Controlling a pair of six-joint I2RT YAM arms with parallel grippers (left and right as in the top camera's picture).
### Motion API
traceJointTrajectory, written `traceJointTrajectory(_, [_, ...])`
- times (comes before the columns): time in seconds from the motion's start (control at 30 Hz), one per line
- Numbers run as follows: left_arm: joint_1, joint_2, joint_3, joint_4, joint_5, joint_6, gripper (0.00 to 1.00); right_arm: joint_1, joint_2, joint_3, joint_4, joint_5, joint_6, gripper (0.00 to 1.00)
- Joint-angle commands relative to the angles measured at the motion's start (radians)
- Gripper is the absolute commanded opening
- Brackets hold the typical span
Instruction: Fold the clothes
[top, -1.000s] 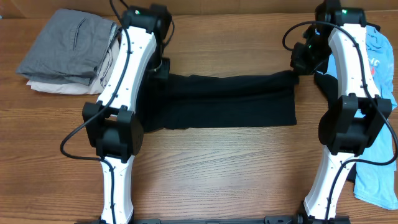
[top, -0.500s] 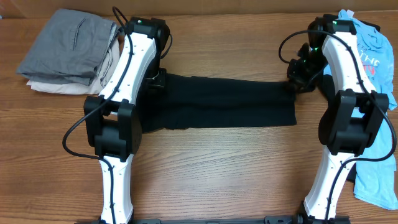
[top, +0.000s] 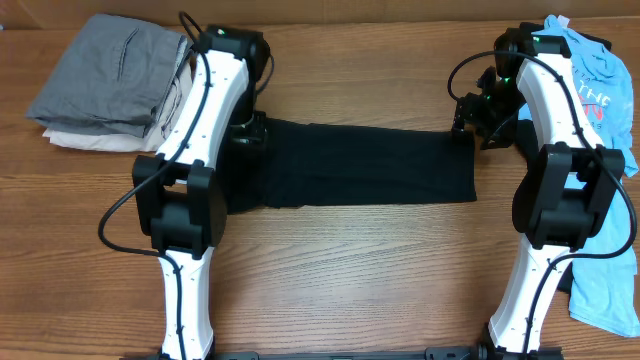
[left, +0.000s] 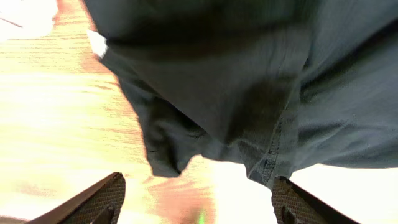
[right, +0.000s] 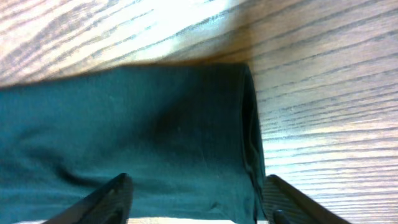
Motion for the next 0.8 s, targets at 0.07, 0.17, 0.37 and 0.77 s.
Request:
traceJointTrajectory(0.07, [0.017,-0.082,0.272,0.003,0.0,0.016,0.85,-0.01,-0.034,-0.005,0.014,-0.006,-0.032,0.78])
traceJointTrajectory(0.17, [0.014,-0.131,0.392,0.023,0.004,0.021,0.92,-0.023,-0.034,-0.007,0.02,-0.006,-0.045,0.8])
traceJointTrajectory(0.37, [0.012,-0.266,0.497,0.087,0.024,0.043,0.98,-0.058,-0.034,-0.127,0.076,-0.008,-0.076,0.8])
traceJointTrajectory(0.77, [0.013,-0.323,0.497,0.089,-0.024,0.042,1.0,-0.059,-0.034,-0.295,0.201,-0.087,-0.09,0.41])
